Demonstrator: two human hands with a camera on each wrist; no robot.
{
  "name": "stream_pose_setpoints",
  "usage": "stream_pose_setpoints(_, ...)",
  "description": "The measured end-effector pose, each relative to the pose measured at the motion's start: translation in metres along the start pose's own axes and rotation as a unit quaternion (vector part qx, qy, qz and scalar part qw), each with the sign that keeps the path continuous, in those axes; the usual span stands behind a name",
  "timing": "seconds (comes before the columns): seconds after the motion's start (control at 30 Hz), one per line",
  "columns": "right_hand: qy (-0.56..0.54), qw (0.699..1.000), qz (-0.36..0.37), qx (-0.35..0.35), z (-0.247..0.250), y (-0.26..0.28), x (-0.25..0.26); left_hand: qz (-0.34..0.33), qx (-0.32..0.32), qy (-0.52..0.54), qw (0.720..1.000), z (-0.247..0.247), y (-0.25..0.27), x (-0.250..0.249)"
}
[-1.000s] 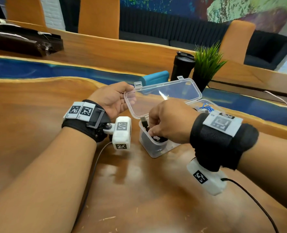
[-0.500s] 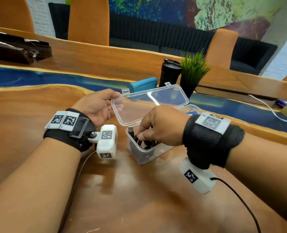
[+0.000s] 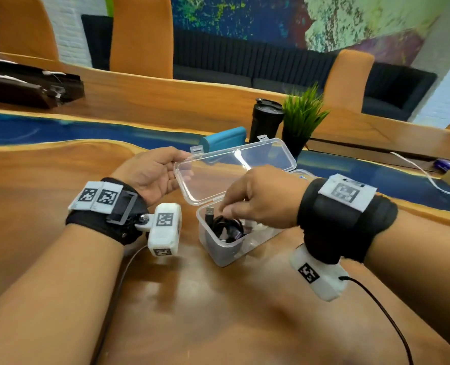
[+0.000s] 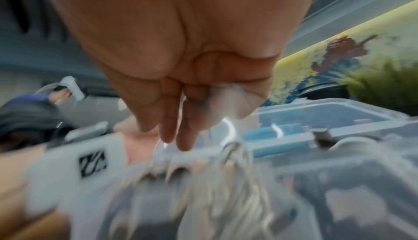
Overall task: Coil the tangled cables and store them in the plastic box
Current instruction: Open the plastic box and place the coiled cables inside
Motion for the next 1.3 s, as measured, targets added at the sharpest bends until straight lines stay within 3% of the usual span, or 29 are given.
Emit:
stream_pose_setpoints(0.1,-0.033,0.987,-0.062,-0.147,0.059,0.028,-0.050,-0.035,-0.008,-0.049,0.998,-0.002,0.004,-0.009)
stream_pose_setpoints(0.17,0.012,0.970,-0.150,-0.192,0.088,0.060,-0.101,-0.063,-0.024,-0.098,0.993,-0.007,0.010,-0.017)
stream_pose_setpoints(0.27,0.085,0.961,-0.255,-0.065,0.074,0.098,-0.160,-0.073,-0.046,-0.178,0.980,-0.018,0.010,-0.027)
stream_pose_setpoints(0.33,0.099,0.963,-0.253,0.004,0.050,0.111,-0.175,-0.073,-0.054,-0.239,0.967,-0.026,0.007,-0.036)
stream_pose_setpoints(0.4,0.132,0.964,-0.232,-0.003,0.044,0.118,-0.174,-0.080,-0.064,-0.310,0.945,-0.035,0.001,-0.049)
stream_pose_setpoints(0.5,0.192,0.964,-0.186,0.008,0.037,0.126,-0.157,-0.110,-0.086,-0.437,0.889,-0.056,-0.009,-0.067)
stream_pose_setpoints(0.57,0.194,0.966,-0.168,0.031,0.030,0.135,-0.144,-0.149,-0.095,-0.544,0.820,-0.081,-0.013,-0.076)
stream_pose_setpoints(0.63,0.168,0.973,-0.159,0.008,0.034,0.145,-0.135,-0.181,-0.103,-0.619,0.758,-0.106,-0.013,-0.082)
stream_pose_setpoints(0.77,0.134,0.962,-0.200,-0.128,0.081,0.155,-0.148,-0.232,-0.086,-0.688,0.682,-0.155,-0.011,-0.084)
stream_pose_setpoints(0.93,0.168,0.946,-0.268,-0.072,0.090,0.142,-0.179,-0.284,-0.061,-0.738,0.609,-0.197,-0.001,-0.075)
stream_pose_setpoints(1.07,0.235,0.938,-0.230,-0.109,0.093,0.134,-0.164,-0.316,-0.060,-0.787,0.527,-0.199,0.013,-0.065)
stream_pose_setpoints(1.13,0.247,0.940,-0.205,-0.113,0.091,0.140,-0.149,-0.329,-0.040,-0.795,0.508,-0.193,0.029,-0.057)
stream_pose_setpoints(1.23,0.231,0.955,-0.177,-0.050,0.071,0.154,-0.129,-0.334,0.006,-0.804,0.492,-0.185,0.056,-0.035)
stream_pose_setpoints(1.3,0.234,0.960,-0.157,-0.004,0.054,0.163,-0.118,-0.316,0.023,-0.808,0.497,-0.176,0.068,-0.019)
Point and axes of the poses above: each hand's wrist, its own y-axis away from the middle knuckle, its own z-axis out of the back of the hand, x = y × z, the point moved 9 cm from there along -y, towards the middle knuckle, and after that the axes turned 13 degrees about z, right-handed, at the moved point
